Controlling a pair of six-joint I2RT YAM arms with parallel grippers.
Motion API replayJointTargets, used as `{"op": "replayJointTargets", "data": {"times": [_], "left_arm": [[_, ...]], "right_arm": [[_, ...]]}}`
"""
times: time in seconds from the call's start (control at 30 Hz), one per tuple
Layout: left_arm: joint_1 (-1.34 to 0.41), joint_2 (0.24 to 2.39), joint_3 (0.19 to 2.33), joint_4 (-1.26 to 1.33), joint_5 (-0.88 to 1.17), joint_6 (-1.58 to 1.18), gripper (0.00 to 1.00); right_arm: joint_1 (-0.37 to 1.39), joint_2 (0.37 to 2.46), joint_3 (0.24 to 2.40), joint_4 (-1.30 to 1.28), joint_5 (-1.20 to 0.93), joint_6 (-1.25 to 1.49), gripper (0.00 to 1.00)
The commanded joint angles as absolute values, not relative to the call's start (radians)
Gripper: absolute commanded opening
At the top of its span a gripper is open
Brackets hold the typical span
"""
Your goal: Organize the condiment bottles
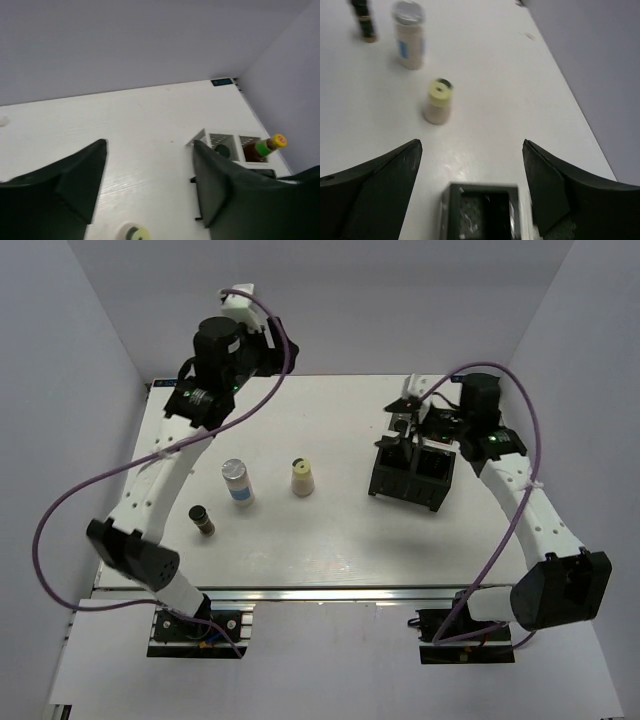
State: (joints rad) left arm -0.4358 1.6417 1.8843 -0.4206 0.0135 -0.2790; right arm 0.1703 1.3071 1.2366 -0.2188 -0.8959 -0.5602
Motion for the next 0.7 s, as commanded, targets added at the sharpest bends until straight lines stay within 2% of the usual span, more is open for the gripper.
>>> {"op": "replayJointTargets", "data": {"times": [0.0,0.1,0.3,0.5,0.67], "left_arm": [[-0.451,1.515,1.804,-0.543,-0.086,-0.232,0.83],[-0.446,1.418,1.738,-0.595,-0.172,-0.227,0.89],[-0.442,1.252,1.614,-0.676,-0.317,-0.262,0.94],[-0.440,1.134,1.485,-0.706,-0.440,-0.304,0.97],[-0.439,1.085,1.500,-0.727,-0.526,-0.305,0.98]], "right_arm": [[0.325,1.356,1.299,-0.366,-1.043,-0.805,0.86],[0.461,1.429,1.345,-0.396,-1.017,-0.851,0.86],[0.715,1.597,1.483,-0.448,-0.927,-0.899,0.83],[0.911,1.761,1.558,-0.348,-0.737,-0.729,0.82],[1.011,1.859,1.591,-0.240,-0.643,-0.644,0.81]]}}
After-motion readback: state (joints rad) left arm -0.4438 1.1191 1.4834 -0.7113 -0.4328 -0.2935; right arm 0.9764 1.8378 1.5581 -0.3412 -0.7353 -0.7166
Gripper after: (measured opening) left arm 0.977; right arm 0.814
